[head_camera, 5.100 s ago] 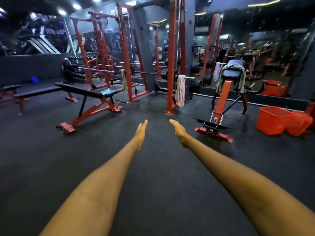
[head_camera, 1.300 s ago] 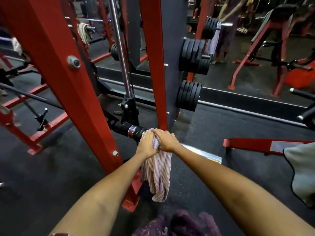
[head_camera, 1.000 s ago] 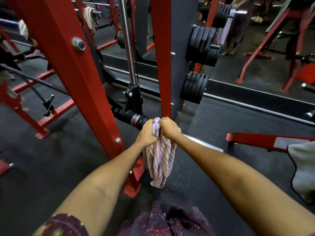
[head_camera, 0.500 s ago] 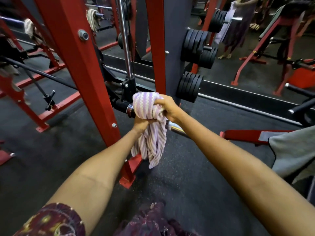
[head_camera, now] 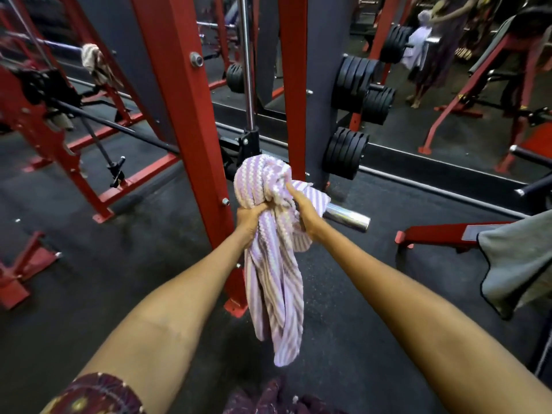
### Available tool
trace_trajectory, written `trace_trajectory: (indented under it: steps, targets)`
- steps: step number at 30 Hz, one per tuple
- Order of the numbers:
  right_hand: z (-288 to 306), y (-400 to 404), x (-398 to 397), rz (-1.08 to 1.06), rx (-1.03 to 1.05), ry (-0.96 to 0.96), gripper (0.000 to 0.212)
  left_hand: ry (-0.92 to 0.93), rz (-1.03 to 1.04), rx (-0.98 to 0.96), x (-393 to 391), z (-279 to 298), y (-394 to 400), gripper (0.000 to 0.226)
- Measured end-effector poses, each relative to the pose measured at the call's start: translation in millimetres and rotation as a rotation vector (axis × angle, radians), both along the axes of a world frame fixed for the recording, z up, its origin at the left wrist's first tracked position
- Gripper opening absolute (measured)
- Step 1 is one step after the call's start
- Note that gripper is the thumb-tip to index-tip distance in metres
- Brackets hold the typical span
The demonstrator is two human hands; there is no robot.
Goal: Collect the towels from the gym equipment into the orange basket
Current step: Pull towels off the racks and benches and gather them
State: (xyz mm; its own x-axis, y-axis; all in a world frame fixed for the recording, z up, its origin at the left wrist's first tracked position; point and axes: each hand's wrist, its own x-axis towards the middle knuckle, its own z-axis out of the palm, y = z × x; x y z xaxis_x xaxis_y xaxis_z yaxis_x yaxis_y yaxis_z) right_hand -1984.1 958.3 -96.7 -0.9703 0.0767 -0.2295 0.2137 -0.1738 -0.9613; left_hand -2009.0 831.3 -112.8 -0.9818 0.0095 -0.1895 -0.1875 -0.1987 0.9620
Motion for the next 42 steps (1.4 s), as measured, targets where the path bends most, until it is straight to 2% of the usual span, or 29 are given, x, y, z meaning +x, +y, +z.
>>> trace_trajectory:
  steps: [1,3,4,7,11,12,14,16,18,19,22,23,25,27,29,30,33,34,35,36,39,40,42]
  targets:
    - [-9.3,-3.0,7.6,0.051,0.065,0.003,0.032,-0.013,-0.008,-0.002,0.5,0.7,-2.8,0.069]
    - [-24.9,-14.9,25.4,0.138,0.262,0.013,0.064,-0.072,-0.062,-0.036,5.4,5.6,-10.1,0.056]
    - [-30.6,-22.3,34.0,0.16,0.331,0.023,0.073,-0.116,-0.1,-0.06,10.2,8.3,-13.4,0.054]
    - [-38.2,-48.2,57.6,0.045,0.406,-0.021,0.074,-0.215,-0.196,-0.094,33.7,9.1,-32.0,0.054]
    - [-45.2,-83.2,88.3,-0.148,0.325,-0.057,0.056,-0.276,-0.24,-0.097,62.5,-11.7,-75.7,0.096]
    - [-44.3,-90.9,95.6,-0.173,0.294,-0.066,0.05,-0.268,-0.235,-0.087,71.3,-14.3,-84.5,0.098]
    - [-43.4,-106.1,111.0,-0.174,0.245,-0.081,0.047,-0.234,-0.233,-0.032,94.4,-9.2,-102.0,0.073]
    - [-42.8,-121.2,121.1,-0.15,0.156,-0.094,0.053,-0.209,-0.218,-0.002,112.6,-10.0,-119.1,0.047]
    - [-41.5,-136.0,128.2,-0.124,-0.013,-0.117,0.051,-0.238,-0.216,0.023,125.8,-15.1,-137.3,0.046]
    - [-39.0,-145.0,131.5,-0.112,-0.092,-0.139,0.05,-0.264,-0.213,0.041,130.1,-18.5,-147.6,0.055]
    - [-30.7,-164.7,135.8,-0.079,-0.181,-0.189,0.047,-0.344,-0.214,0.035,123.0,-53.2,-170.9,0.109]
    - [-29.3,-170.3,136.1,-0.072,-0.183,-0.191,0.046,-0.349,-0.204,0.053,120.7,-60.5,-178.3,0.113]
    - [-23.7,-183.6,138.2,-0.056,-0.188,-0.183,0.037,-0.325,-0.195,0.061,139.5,-36.7,-189.0,0.104]
    - [-18.2,-197.1,139.6,-0.038,-0.182,-0.138,0.031,-0.264,-0.18,0.078,157.9,-9.6,-198.1,0.08]
    - [-17.7,-206.0,139.3,-0.028,-0.108,-0.078,0.034,-0.249,-0.09,0.03,162.6,-7.9,-205.9,0.061]
    - [-19.2,-207.8,139.5,-0.034,-0.011,-0.042,0.034,-0.252,-0.046,-0.004,164.8,-10.3,-208.6,0.064]
    - [-28.4,-210.2,144.6,-0.099,0.419,-0.04,0.017,-0.269,0.077,-0.031,178.1,-14.4,-213.6,0.061]
    - [-31.8,-209.7,150.3,-0.126,0.548,-0.097,0.03,-0.284,0.121,-0.034,182.3,-17.9,-214.9,0.057]
    - [-38.1,-209.5,157.3,-0.095,0.574,-0.181,0.043,-0.289,0.156,-0.018,186.9,-20.0,-216.4,0.052]
    - [-42.7,-210.5,167.2,-0.004,0.492,-0.297,0.054,-0.285,0.189,0.01,190.8,-22.5,-218.6,0.049]
    - [-54.9,-214.9,196.9,0.508,0.106,-0.697,0.103,-0.269,0.227,0.05,201.9,-29.1,-229.1,0.05]
    - [-59.7,-218.1,204.6,0.589,-0.017,-0.775,0.117,-0.279,0.227,0.052,204.6,-32.4,-234.0,0.053]
    - [-70.8,-225.9,214.6,0.557,-0.332,-0.839,0.128,-0.319,0.197,0.061,210.1,-32.4,-241.0,0.055]
